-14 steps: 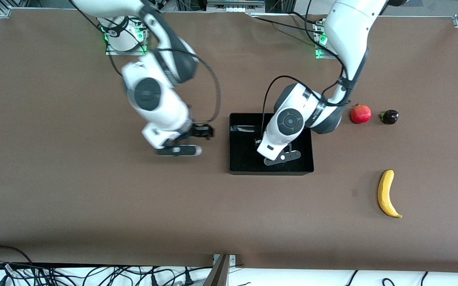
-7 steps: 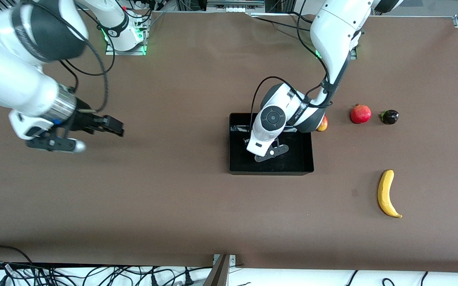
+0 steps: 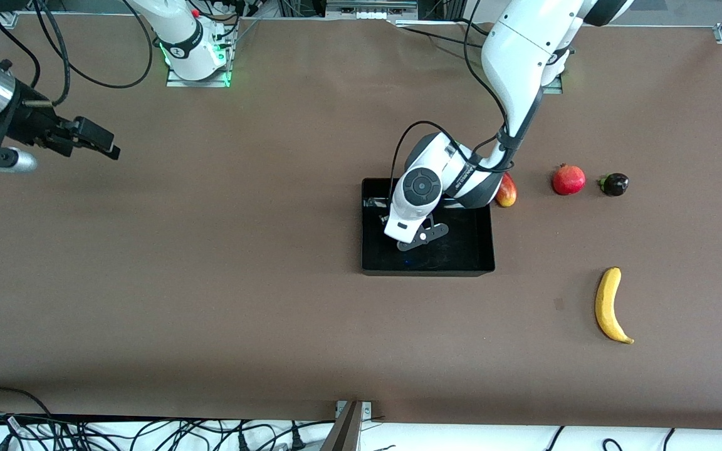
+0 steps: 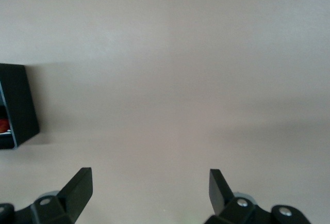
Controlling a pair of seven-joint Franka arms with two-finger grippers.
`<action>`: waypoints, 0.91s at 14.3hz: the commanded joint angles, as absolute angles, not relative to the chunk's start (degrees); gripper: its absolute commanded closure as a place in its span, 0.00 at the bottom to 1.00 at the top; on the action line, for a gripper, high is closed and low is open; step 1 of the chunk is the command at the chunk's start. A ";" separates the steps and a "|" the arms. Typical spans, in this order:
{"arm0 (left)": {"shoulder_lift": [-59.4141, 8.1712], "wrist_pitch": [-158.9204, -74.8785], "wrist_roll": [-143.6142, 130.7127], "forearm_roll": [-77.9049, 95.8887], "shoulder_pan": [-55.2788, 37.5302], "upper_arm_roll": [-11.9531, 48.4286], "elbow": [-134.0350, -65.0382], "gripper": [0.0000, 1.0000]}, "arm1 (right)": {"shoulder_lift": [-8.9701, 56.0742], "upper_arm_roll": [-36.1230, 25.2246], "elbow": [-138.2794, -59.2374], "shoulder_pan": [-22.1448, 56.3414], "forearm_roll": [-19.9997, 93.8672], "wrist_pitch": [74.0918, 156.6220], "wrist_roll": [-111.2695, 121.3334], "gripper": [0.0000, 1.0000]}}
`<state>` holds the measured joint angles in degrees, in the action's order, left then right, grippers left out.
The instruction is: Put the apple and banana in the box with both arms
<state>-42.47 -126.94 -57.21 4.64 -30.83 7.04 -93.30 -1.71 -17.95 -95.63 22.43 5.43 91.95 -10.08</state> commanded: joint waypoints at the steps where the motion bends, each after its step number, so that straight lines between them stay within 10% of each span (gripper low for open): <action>1: -41.75 -127.79 -57.83 4.75 -31.11 7.55 -95.27 1.00 | -4.31 -16.97 -98.88 20.41 2.73 92.55 -6.87 0.00; 10: -43.41 -128.14 -57.74 2.47 -30.85 8.70 -97.12 1.00 | -2.72 -2.11 -96.86 5.54 0.35 93.08 -3.95 0.00; 11: -43.77 -128.14 -57.14 2.29 -30.68 8.79 -97.03 0.39 | -2.64 -1.94 -96.77 5.89 0.35 93.25 -4.30 0.00; 12: -43.86 -128.14 -57.13 2.29 -30.59 8.79 -96.94 0.00 | -2.55 -1.93 -96.59 5.89 0.35 93.43 -4.48 0.00; 13: -43.60 -127.62 -57.74 2.29 -30.50 8.79 -96.42 0.00 | -2.29 -1.93 -95.63 5.89 0.35 93.51 -4.48 0.00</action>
